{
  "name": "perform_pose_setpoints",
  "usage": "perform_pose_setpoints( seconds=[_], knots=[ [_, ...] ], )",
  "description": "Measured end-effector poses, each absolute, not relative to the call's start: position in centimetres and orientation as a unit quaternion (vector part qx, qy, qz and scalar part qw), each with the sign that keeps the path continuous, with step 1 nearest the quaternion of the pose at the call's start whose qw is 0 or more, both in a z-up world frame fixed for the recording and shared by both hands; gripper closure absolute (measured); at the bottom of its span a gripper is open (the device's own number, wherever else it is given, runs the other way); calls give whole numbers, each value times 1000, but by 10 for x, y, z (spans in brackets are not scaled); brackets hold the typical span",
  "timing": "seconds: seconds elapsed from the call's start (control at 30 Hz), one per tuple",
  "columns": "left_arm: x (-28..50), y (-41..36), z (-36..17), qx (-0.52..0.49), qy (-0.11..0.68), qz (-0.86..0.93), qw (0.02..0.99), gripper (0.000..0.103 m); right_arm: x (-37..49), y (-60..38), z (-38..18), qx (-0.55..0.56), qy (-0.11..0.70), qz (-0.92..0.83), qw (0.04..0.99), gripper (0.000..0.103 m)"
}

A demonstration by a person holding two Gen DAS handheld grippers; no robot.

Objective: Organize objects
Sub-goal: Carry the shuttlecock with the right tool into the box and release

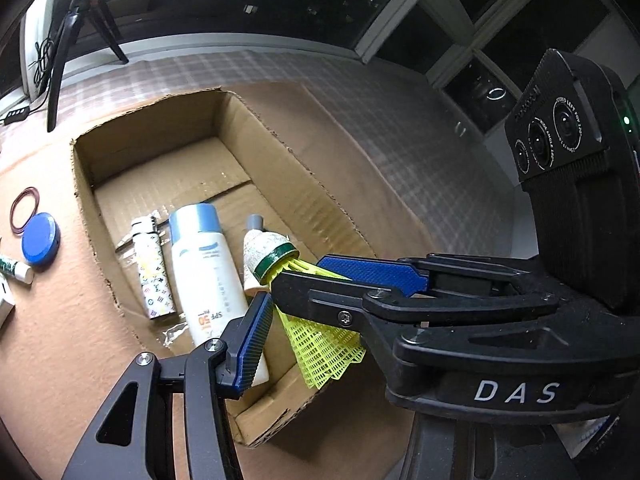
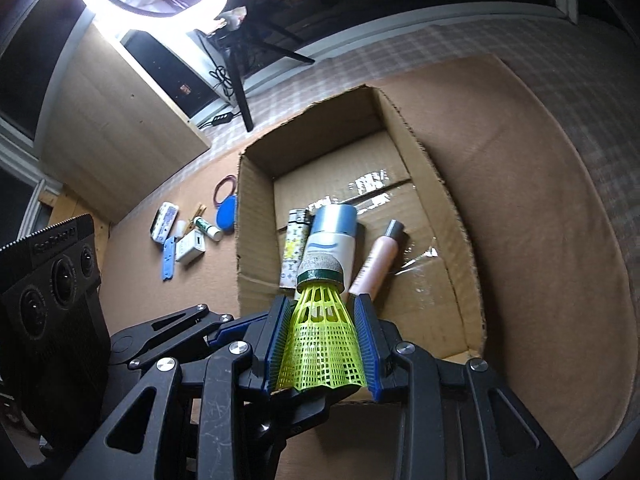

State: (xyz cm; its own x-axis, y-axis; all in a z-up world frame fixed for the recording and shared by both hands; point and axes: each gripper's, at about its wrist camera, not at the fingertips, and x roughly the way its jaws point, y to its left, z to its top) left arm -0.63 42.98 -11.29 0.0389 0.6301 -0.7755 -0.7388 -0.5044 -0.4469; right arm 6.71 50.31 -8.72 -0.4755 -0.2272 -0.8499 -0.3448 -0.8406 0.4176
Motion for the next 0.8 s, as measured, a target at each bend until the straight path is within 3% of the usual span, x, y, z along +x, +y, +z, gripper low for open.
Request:
perform_pose_setpoints(
  seconds=[0.23, 0.27, 0.33, 0.4, 0.8],
  knots=[
    [-5, 430, -110, -520, 61, 696, 492, 47, 68, 502, -83, -505, 262, 821, 47, 69],
    [-6, 429, -110, -521, 63, 697, 489, 41, 69, 501, -81, -503, 255, 824, 52, 66],
    [-9, 425, -110, -523, 66, 699, 483, 32, 69, 500, -76, -494, 246, 831, 65, 47],
    [-12, 420, -109, -524, 65, 703, 476, 31, 69, 500, -72, -486, 244, 836, 74, 42],
    [-39, 343, -94, -522, 44, 730, 440, 31, 50, 474, -63, -470, 244, 846, 66, 42]
  ],
)
